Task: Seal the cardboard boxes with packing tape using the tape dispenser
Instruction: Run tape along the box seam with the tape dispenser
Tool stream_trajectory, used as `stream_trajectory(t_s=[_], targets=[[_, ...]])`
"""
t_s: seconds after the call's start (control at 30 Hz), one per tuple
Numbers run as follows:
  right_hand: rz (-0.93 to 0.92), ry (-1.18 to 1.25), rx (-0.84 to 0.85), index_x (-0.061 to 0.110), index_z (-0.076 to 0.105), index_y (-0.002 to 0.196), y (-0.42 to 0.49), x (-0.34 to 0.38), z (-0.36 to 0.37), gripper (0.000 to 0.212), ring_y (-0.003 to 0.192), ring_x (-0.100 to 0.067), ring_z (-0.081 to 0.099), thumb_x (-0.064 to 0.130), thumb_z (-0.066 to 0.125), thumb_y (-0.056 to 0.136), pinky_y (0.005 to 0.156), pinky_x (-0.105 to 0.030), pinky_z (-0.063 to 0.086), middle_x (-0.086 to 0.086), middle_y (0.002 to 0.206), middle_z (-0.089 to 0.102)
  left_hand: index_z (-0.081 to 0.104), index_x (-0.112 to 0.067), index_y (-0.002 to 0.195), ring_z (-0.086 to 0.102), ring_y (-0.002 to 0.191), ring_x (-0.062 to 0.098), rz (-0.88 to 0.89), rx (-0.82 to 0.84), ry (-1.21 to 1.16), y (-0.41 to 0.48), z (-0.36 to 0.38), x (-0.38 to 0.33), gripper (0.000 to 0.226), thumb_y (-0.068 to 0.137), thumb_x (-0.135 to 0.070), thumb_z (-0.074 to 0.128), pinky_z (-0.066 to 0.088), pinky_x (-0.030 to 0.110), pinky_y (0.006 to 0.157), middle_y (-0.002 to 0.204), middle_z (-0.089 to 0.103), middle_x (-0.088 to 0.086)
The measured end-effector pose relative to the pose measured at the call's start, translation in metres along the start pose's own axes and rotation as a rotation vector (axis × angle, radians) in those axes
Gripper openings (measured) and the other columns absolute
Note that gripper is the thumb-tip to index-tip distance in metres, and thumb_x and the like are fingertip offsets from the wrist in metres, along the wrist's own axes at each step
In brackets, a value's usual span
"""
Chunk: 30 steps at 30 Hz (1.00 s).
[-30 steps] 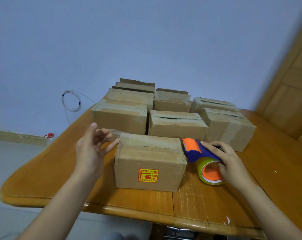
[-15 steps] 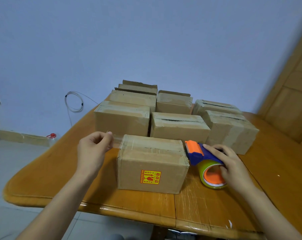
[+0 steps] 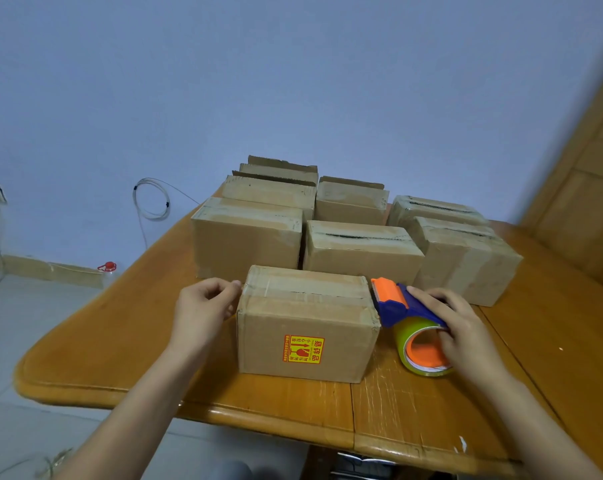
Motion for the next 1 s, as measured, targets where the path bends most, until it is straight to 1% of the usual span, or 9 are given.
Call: stream_trajectory(t_s=[0.1,0.3,0.37,0.47,0.57,0.67,0.73,0.87,1.0], targets=[[-0.004,0.029,-0.010,0.035,0.040,0.138,-0.003,0.002,0.004,0.089,0.111,-0.002,0.034,-0.022,0.059,0.073,0.079,-0.034,0.048,0.002,0.122,0.048,0.067,0.005,0.076,0.060,0.080,0.028,-0.016,0.001,-0.040,-0.005,0.003,0.006,0.032,0.093,-0.021,0.060,0.052,0.043,0.079,0.086,0.064,0.028],[-0.016,0.053,-0.024,0.032,0.042,0.137,-0.005,0.002,0.004,0.089,0.111,-0.005,0.036,-0.025,0.057,0.071,0.077,-0.029,0.045,0.002,0.121,0.048,0.074,-0.007,0.090,0.053,0.080,0.027,-0.219,0.055,-0.135,-0.016,0.003,0.025,0.022,0.094,-0.022,0.059,0.048,0.035,0.072,0.088,0.063,0.025],[-0.015,0.052,-0.019,0.031,0.044,0.137,-0.004,0.001,0.003,0.087,0.110,-0.004,0.035,-0.025,0.057,0.072,0.076,-0.028,0.045,0.004,0.120,0.047,0.072,-0.003,0.083,0.057,0.077,0.025,-0.130,0.025,-0.056,-0.010,0.002,0.017,0.027,0.094,-0.023,0.059,0.048,0.036,0.074,0.082,0.064,0.025],[-0.016,0.051,-0.011,0.030,0.045,0.138,-0.006,0.001,0.004,0.085,0.112,-0.007,0.037,-0.023,0.058,0.074,0.075,-0.031,0.047,0.004,0.121,0.046,0.068,-0.006,0.075,0.062,0.081,0.022,0.009,-0.081,0.048,-0.002,0.000,-0.006,0.027,0.092,-0.026,0.062,0.048,0.038,0.080,0.072,0.066,0.009],[-0.001,0.065,-0.006,0.032,0.046,0.138,-0.007,0.000,0.004,0.085,0.113,-0.010,0.039,-0.024,0.056,0.074,0.077,-0.035,0.050,0.004,0.121,0.047,0.063,-0.010,0.072,0.058,0.074,0.013,0.157,-0.143,0.151,0.000,0.002,-0.029,0.024,0.089,-0.028,0.066,0.044,0.030,0.070,0.073,0.065,-0.001],[0.011,0.061,-0.005,0.035,0.043,0.138,-0.006,0.000,0.003,0.086,0.113,-0.007,0.037,-0.022,0.057,0.075,0.078,-0.035,0.050,0.009,0.121,0.044,0.064,-0.016,0.073,0.057,0.075,0.005,0.346,-0.060,0.282,-0.003,0.012,-0.051,0.015,0.083,-0.023,0.073,0.042,0.015,0.064,0.075,0.065,-0.006],[0.015,0.063,-0.003,0.036,0.042,0.138,-0.006,0.001,0.002,0.087,0.113,-0.009,0.038,-0.022,0.057,0.075,0.078,-0.033,0.048,0.007,0.122,0.045,0.064,-0.016,0.074,0.057,0.079,0.004,0.431,0.017,0.329,-0.005,0.020,-0.056,0.013,0.080,-0.018,0.076,0.042,0.012,0.066,0.077,0.064,-0.008],[0.022,0.037,0.001,0.038,0.039,0.138,-0.006,0.003,-0.001,0.090,0.112,-0.009,0.038,-0.021,0.059,0.073,0.080,-0.032,0.046,0.001,0.123,0.048,0.063,-0.019,0.072,0.056,0.077,0.005,0.545,0.107,0.469,-0.003,0.027,-0.059,0.016,0.079,-0.015,0.076,0.045,0.023,0.070,0.076,0.062,-0.011],[0.026,0.031,-0.002,0.041,0.037,0.136,-0.005,0.005,-0.002,0.087,0.112,-0.006,0.035,-0.017,0.060,0.077,0.080,-0.035,0.049,0.008,0.122,0.043,0.059,-0.025,0.071,0.054,0.074,0.015,0.800,0.117,0.846,0.003,0.033,-0.065,0.023,0.077,-0.014,0.078,0.041,0.038,0.079,0.072,0.058,-0.013]])
Point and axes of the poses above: each hand's wrist, its own y-axis towards the middle knuckle, its own z-axis out of the palm, x = y × z, the point moved 3 cm from there along y, towards the middle knuckle
